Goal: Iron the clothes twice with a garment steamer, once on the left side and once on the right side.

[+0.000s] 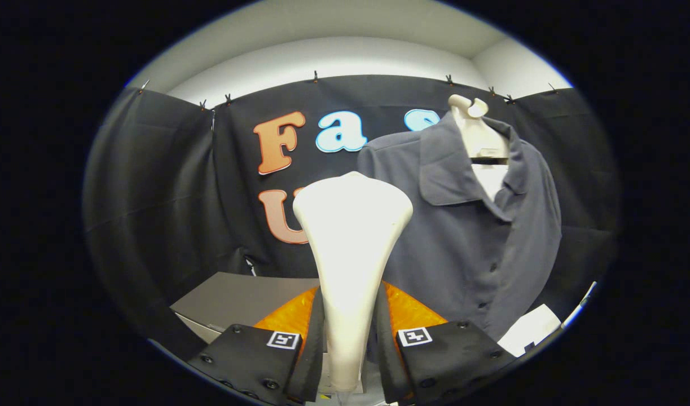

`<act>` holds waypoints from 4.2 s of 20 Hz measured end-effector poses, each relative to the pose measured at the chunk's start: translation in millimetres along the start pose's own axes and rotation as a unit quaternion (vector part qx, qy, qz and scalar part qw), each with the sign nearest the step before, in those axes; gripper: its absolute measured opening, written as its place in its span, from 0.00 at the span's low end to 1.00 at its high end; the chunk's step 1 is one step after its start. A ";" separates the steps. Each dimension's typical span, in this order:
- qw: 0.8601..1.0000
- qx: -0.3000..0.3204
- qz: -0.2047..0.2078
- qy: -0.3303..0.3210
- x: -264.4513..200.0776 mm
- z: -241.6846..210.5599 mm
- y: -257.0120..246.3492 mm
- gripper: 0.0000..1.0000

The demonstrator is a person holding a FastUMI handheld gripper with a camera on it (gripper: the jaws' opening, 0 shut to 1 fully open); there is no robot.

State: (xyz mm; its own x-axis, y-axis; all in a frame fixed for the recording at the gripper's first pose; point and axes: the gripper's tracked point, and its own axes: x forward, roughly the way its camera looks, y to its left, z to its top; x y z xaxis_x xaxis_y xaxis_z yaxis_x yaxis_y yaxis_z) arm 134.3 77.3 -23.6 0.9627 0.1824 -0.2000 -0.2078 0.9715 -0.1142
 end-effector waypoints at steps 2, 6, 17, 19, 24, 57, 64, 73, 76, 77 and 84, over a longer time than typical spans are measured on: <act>1.000 0.003 -0.011 -0.009 -10.6 7.0 -26.4 0.49; 0.999 0.003 -0.036 -0.023 -12.6 16.5 -78.5 0.49; 0.998 -0.001 -0.055 0.002 27.6 -22.2 -154.0 0.49; 0.999 0.006 -0.050 0.013 33.0 -35.4 -159.8 0.50; 0.999 0.007 -0.032 0.038 40.4 -68.0 -165.9 0.50; 0.988 0.030 -0.045 0.145 18.9 -254.0 -229.6 0.50; 0.988 0.018 -0.042 0.145 17.6 -266.1 -230.9 0.50; 0.987 0.014 -0.042 0.152 11.2 -273.7 -230.3 0.50; 0.983 0.027 -0.048 0.176 6.4 -293.6 -233.6 0.50; 0.981 0.033 -0.051 0.183 4.2 -300.3 -236.1 0.50; 0.974 0.040 -0.063 0.213 2.0 -332.6 -248.5 0.50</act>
State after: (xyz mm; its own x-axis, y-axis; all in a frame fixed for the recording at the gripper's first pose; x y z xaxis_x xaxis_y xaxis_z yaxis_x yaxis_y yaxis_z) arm 130.1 -214.2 -319.3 0.8171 -0.0012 -0.5765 -0.0628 0.9939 -0.0911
